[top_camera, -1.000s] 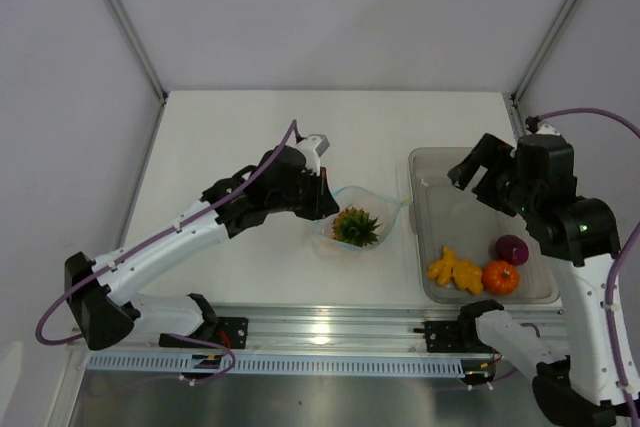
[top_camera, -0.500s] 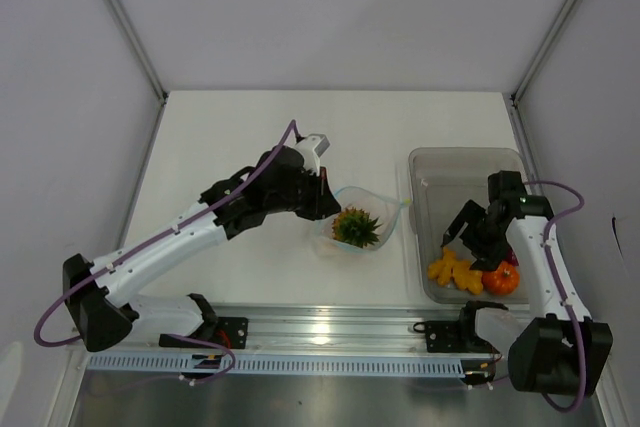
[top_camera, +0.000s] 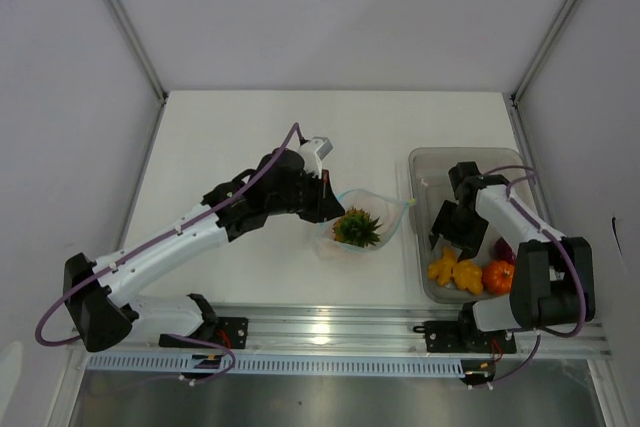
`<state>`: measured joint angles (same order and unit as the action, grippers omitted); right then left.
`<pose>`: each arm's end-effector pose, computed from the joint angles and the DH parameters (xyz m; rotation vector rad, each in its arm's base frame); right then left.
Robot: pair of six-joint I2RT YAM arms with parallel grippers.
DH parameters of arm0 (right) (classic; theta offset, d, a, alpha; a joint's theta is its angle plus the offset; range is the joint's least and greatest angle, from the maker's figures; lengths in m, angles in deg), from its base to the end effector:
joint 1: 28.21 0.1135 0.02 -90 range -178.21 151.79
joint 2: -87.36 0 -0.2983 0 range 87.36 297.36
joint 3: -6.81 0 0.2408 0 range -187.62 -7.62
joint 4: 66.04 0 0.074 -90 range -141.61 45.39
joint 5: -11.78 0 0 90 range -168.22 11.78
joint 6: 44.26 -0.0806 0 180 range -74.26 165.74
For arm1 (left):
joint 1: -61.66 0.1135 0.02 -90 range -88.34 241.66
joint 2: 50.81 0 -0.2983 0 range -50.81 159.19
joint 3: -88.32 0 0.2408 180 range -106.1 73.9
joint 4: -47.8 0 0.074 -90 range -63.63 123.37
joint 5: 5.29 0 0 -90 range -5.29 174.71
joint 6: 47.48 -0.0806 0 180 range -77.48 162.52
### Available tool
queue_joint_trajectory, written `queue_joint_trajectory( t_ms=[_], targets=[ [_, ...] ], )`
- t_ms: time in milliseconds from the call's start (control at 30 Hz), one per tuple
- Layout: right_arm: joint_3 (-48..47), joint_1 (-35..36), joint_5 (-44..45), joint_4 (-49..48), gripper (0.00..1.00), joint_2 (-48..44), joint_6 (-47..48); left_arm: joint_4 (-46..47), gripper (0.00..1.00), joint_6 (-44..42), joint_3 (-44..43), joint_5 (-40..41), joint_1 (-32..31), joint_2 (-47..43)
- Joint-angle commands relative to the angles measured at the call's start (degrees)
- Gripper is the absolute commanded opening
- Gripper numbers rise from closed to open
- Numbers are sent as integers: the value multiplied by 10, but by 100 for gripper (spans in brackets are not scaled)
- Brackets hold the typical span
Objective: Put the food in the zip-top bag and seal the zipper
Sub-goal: Pick up the fake vegetable from the bin.
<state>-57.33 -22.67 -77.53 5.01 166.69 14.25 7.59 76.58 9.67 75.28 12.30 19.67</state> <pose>0.2064 0.0190 0.1893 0.6911 2.9968 0.0145 0.1781 -0.2278 0.3474 0.4103 2.2653 -0.9891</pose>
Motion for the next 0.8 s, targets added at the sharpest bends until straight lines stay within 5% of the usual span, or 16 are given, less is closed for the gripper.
queue_joint_trajectory(
  t_ms=[0, 467, 667, 767],
  targets=[
    [-32, 17, 52, -19, 68, 26, 2, 25, 1, 0, 3, -14, 3, -16],
    [-32, 16, 63, -60, 60, 112, 18, 24, 1, -5, 4, -15, 5, -20],
    [-30, 22, 58, -61, 47, 128, 20, 21, 1, -6, 6, -14, 8, -24],
    [-31, 21, 58, -57, 30, 127, 20, 21, 1, -3, 8, -15, 8, -24]
  ],
)
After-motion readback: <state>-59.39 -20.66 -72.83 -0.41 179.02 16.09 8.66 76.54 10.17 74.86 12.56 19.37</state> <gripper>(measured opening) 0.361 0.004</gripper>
